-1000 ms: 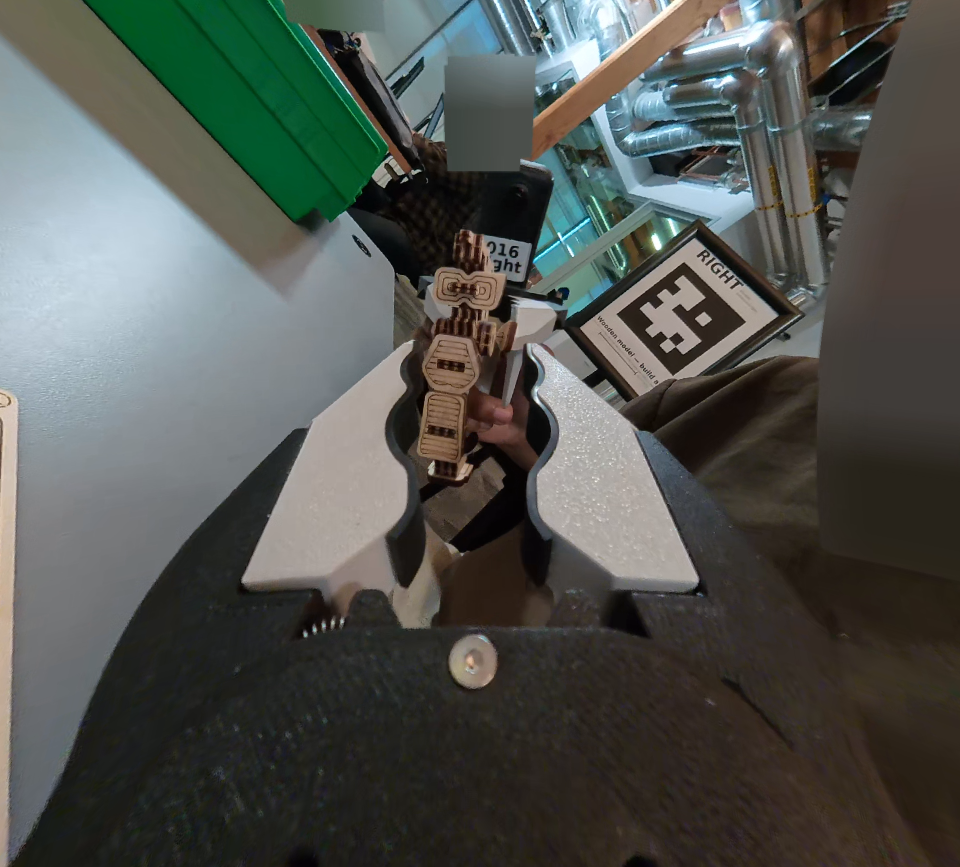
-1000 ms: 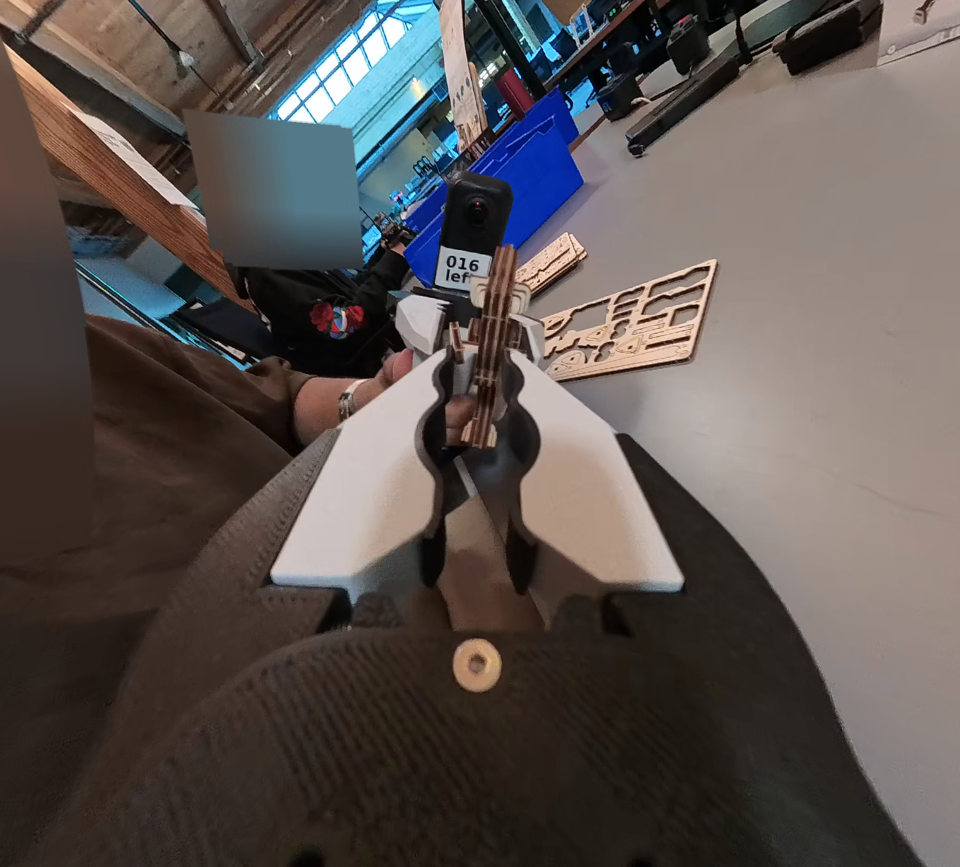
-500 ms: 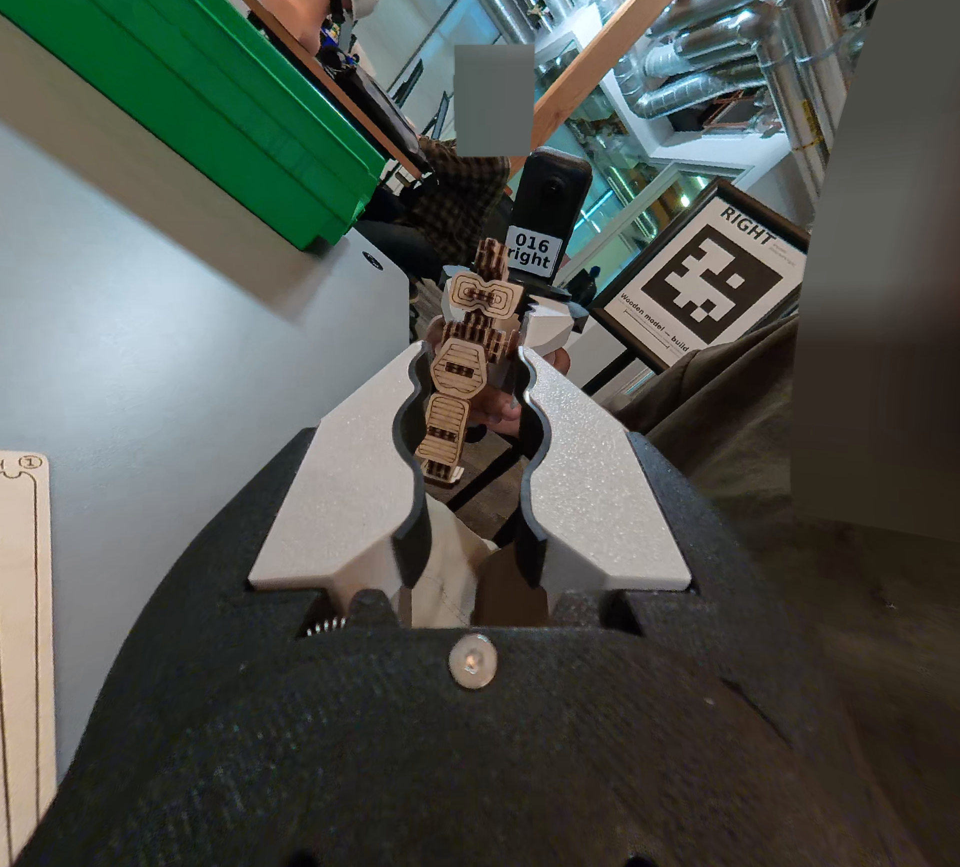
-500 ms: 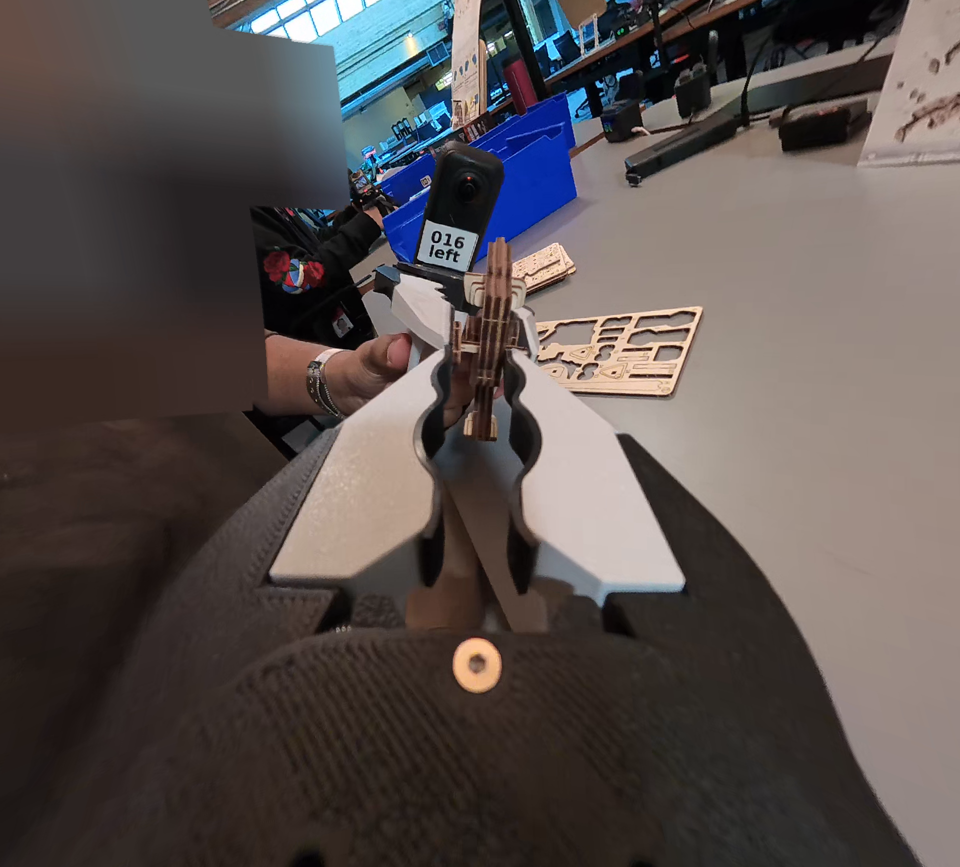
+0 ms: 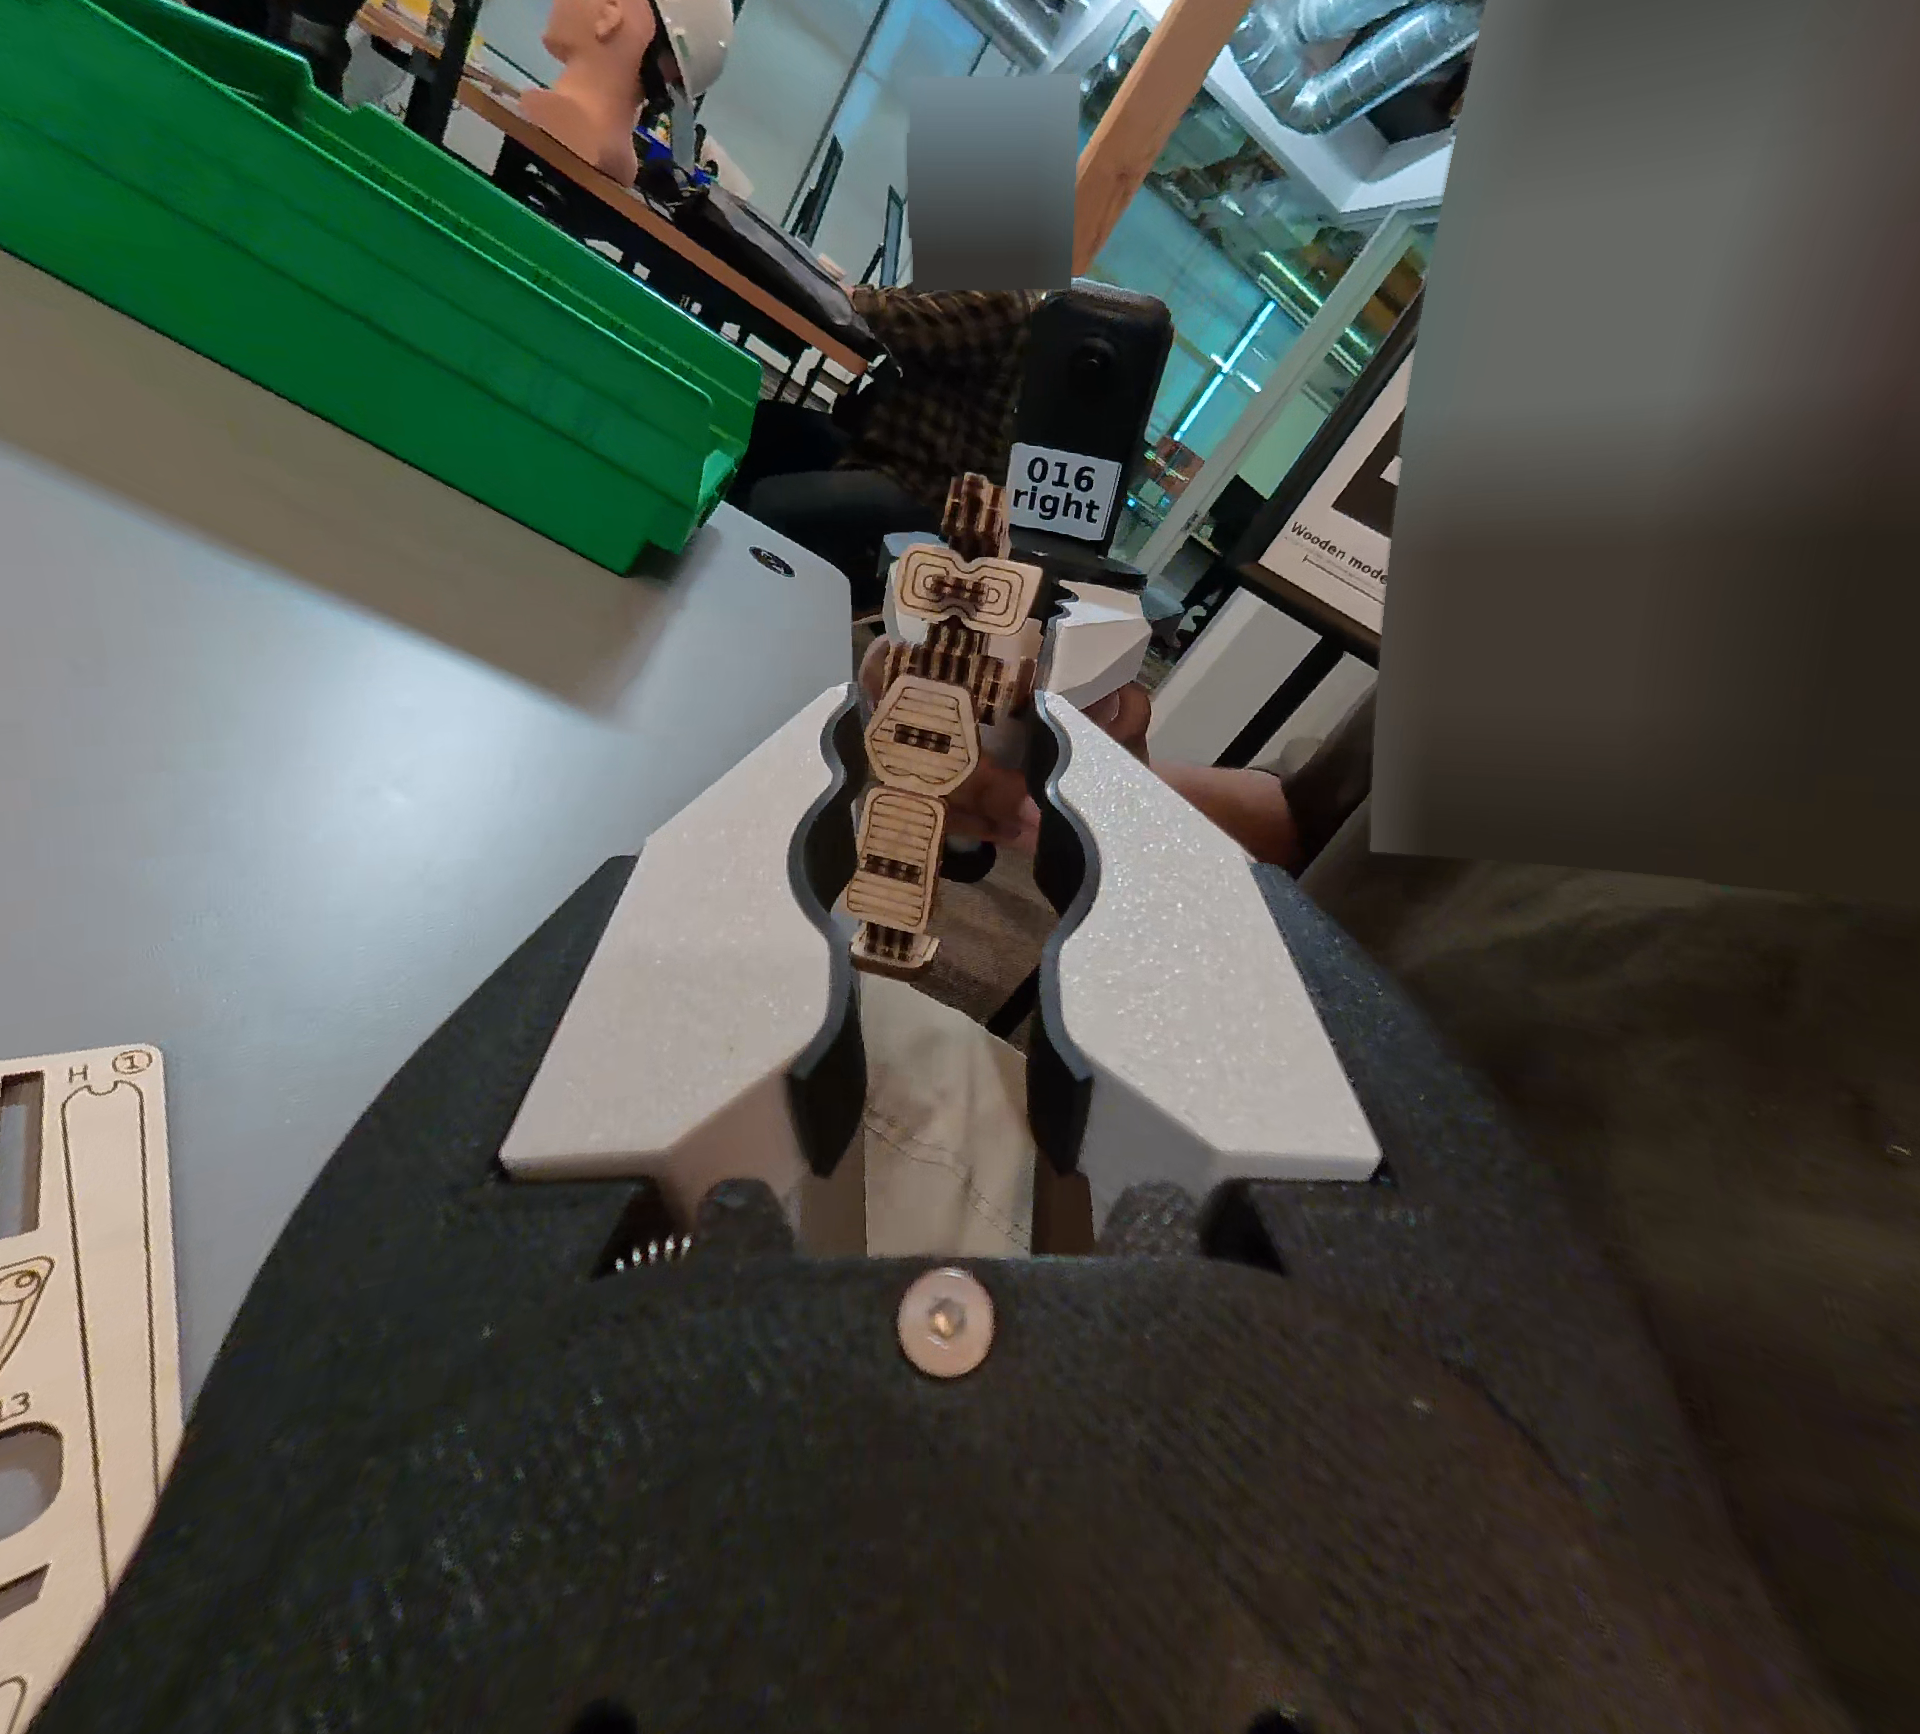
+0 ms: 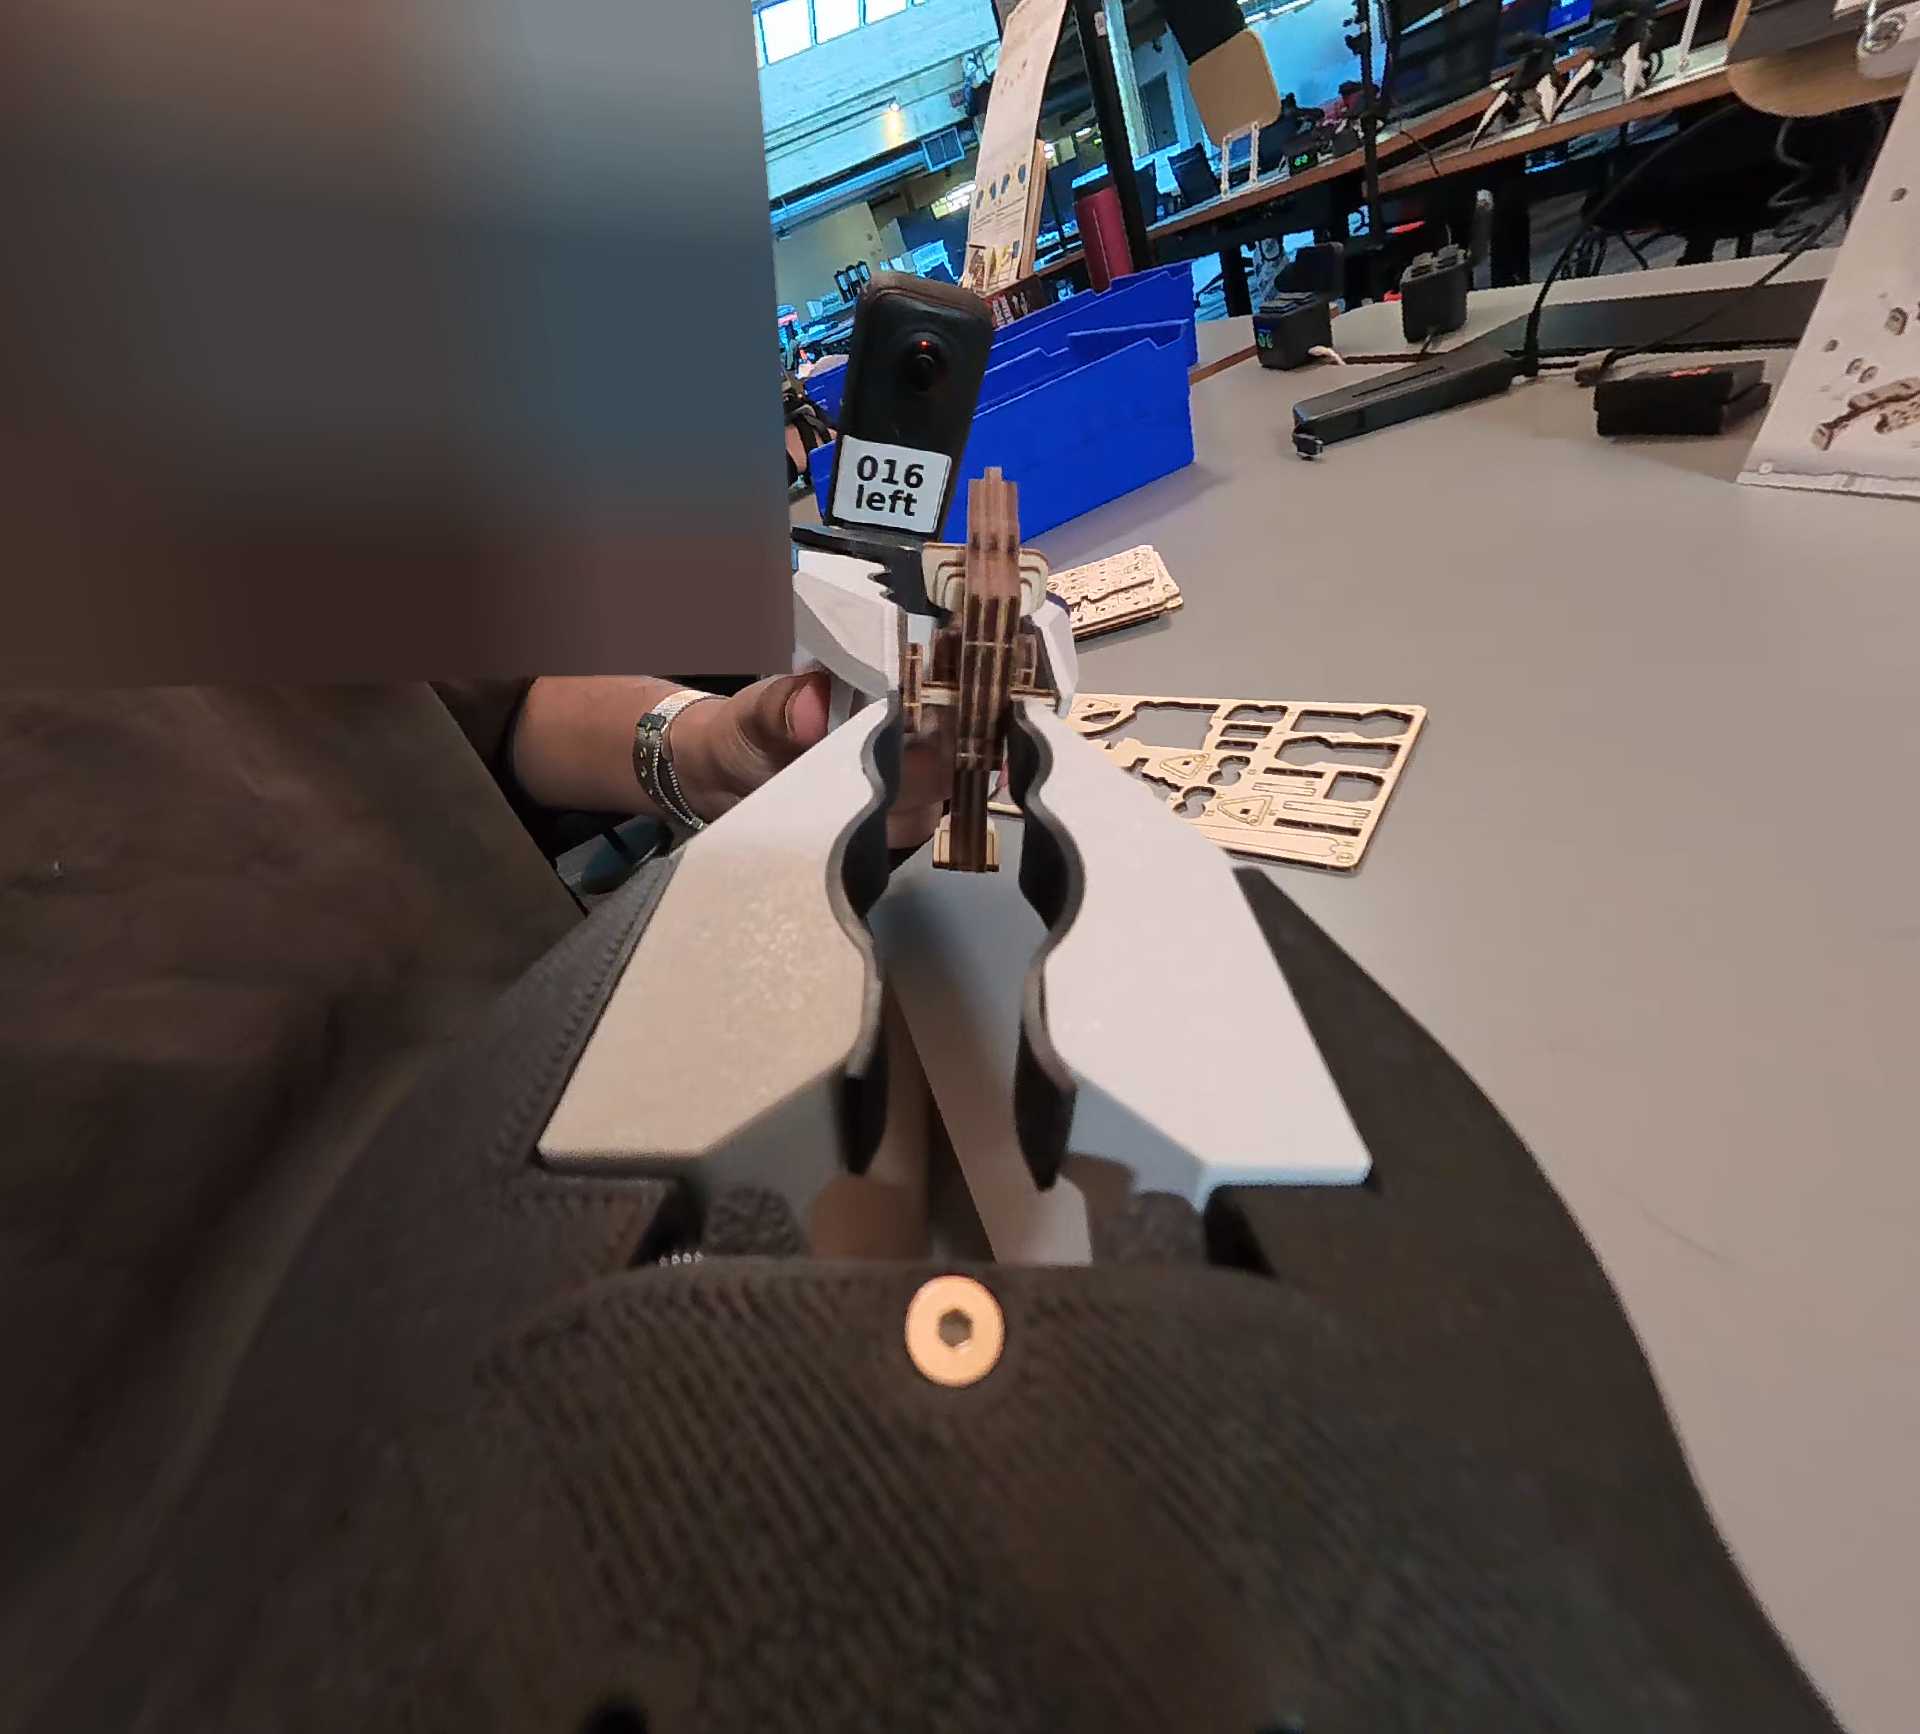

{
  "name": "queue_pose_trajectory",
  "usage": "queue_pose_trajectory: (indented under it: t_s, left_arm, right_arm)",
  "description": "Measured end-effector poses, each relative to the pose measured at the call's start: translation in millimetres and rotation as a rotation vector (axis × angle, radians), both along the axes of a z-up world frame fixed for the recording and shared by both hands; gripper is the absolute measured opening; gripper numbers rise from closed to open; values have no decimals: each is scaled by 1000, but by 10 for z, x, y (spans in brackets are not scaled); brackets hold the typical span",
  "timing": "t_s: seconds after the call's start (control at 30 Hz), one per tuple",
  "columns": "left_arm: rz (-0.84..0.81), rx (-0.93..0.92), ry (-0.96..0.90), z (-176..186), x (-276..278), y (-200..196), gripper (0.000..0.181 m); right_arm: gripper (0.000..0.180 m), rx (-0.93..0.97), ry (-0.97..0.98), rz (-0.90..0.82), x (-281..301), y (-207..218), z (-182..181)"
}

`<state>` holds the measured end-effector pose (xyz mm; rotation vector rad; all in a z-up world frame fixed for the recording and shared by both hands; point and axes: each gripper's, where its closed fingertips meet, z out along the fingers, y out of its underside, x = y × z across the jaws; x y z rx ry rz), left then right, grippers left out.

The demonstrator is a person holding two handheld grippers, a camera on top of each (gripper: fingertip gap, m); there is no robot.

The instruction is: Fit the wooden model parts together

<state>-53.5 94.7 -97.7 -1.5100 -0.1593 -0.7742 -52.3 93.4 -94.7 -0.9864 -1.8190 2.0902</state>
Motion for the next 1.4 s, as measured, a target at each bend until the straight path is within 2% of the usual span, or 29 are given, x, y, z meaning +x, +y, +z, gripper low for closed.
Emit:
queue_pose_trajectory:
  t_s: [0.33, 0.93, 1.0, 1.17, 1.4]
  left_arm:
    - [-13, 7, -16, -6, 17, -27, 27]
    - [-18, -9, -51, -45, 5, -17, 27]
    - [-20, -12, -45, -59, 10, -17, 24]
    - [-28, 7, -66, -16, 11, -23, 23]
    - [-33, 20, -61, -12, 27, -22, 21]
  right_arm:
    - [18, 56, 60, -15, 14, -33, 17]
    - [18, 87, 51, -29, 5, -20, -22]
    - [11, 95, 50, -34, 3, -16, -29]
    - [11, 112, 79, -54, 3, -20, 8]
    - [10, 13, 27, -12, -2, 5, 24]
